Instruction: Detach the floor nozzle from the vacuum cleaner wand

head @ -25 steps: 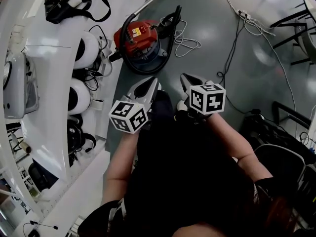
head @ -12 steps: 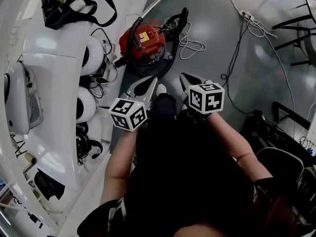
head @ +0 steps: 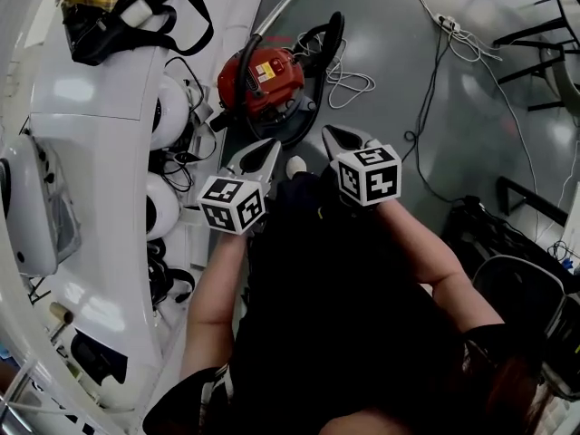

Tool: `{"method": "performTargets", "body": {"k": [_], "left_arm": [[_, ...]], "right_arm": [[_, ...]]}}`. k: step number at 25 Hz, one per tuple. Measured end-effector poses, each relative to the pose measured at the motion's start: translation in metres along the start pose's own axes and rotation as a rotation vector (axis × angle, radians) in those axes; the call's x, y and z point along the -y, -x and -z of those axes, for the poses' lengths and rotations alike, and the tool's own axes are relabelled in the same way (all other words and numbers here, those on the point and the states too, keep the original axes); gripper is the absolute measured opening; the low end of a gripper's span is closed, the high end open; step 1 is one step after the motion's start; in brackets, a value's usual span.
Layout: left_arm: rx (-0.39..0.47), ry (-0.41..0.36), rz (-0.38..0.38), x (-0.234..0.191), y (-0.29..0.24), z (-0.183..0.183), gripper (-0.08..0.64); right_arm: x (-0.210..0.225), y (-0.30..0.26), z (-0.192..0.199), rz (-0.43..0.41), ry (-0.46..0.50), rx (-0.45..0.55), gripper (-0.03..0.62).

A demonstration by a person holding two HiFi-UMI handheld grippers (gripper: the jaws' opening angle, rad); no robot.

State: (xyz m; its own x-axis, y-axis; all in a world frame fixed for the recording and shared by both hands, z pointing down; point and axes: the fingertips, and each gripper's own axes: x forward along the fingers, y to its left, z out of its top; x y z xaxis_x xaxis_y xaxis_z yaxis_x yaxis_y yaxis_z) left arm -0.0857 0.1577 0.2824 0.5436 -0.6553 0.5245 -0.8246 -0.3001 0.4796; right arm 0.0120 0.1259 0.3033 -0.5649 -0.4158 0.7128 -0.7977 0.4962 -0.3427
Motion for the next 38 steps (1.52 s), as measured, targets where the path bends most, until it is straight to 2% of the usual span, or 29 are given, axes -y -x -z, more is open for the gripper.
{"method": "performTargets", "body": {"k": [6, 12, 18, 29, 38], "left_arm": [[-0.025, 0.024, 0.018, -0.011, -0.01, 0.002, 0.011], [-0.049, 0.02, -0.064, -0.028, -0.021, 0.009, 0.011], [-0.064, 0.001, -0.152, -0.053, -0.053, 0.003, 0.011], [-0.094, -0.072, -0.252, -0.095, -0.124, -0.021, 0.011], [-0.11, -0.13, -0.342, -0.153, -0.166, -0.033, 0.011]], "right_arm": [[-0.004, -0.013, -0.021, -0.018, 0.117, 0.053, -0.002], [0.006, -0.042, -0.03, -0.063, 0.082, 0.025, -0.002], [0.036, -0.08, -0.048, -0.086, 0.026, -0.002, -0.002], [0.069, -0.158, -0.066, -0.146, 0.032, -0.068, -0.002], [0.09, -0.231, -0.08, -0.203, 0.017, -0.096, -0.002]]}}
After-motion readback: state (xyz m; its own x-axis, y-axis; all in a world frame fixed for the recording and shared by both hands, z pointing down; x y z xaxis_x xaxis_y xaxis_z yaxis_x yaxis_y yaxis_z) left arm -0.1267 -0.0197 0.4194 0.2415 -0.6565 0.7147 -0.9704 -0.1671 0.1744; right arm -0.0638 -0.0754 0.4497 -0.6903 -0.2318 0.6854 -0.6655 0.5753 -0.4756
